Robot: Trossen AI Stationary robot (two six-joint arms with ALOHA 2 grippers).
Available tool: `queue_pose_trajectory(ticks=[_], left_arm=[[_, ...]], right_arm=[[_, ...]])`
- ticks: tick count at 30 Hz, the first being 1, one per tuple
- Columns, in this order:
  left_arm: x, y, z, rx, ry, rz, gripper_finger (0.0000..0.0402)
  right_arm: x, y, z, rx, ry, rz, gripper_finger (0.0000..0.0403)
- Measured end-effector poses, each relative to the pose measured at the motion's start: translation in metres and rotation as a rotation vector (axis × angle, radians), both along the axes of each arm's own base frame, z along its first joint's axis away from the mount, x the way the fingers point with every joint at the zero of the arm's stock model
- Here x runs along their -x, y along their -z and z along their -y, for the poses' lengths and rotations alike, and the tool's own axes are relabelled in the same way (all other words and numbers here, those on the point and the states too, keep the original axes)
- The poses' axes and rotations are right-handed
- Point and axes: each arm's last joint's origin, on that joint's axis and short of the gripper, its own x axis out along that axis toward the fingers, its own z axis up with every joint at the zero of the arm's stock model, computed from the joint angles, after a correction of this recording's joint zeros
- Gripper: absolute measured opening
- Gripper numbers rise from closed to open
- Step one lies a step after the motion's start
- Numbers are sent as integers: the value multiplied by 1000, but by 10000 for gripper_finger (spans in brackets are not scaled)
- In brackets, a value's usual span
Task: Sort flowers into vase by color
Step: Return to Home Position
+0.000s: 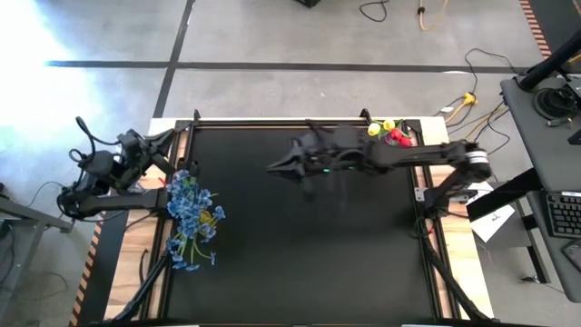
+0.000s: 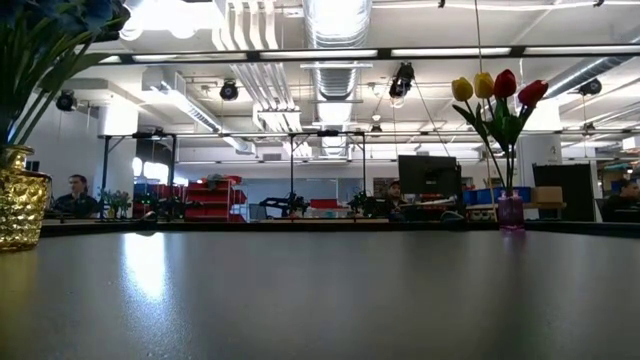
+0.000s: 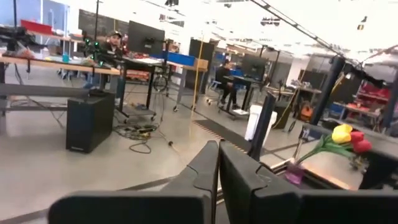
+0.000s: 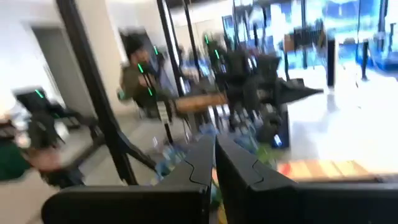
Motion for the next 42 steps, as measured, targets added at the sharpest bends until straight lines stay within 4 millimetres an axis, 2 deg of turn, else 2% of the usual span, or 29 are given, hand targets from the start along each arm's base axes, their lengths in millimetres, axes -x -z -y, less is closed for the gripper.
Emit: queue_pose_trajectory(ticks=[3,9,14,21,31,34,42], left_arm=[[-1,-1,0,19,3,30,0],[2,-13,-1,59,-40,256,0],[-3,-5,-3,207,-125,440,0],[-13,7,-4,243,-134,515,0],[-31,49,-8,242,-430,399,0],[-37,65,-9,235,-499,359,0],[-49,98,-10,216,-512,260,0]], right_arm=[[26,7,-1,-39,6,87,13],[72,30,-2,-155,74,215,13],[98,50,-3,-240,152,252,13],[118,74,-3,-342,179,265,13],[147,116,-4,-459,129,376,13],[151,123,-4,-495,126,376,13],[155,131,-5,-495,73,360,13]])
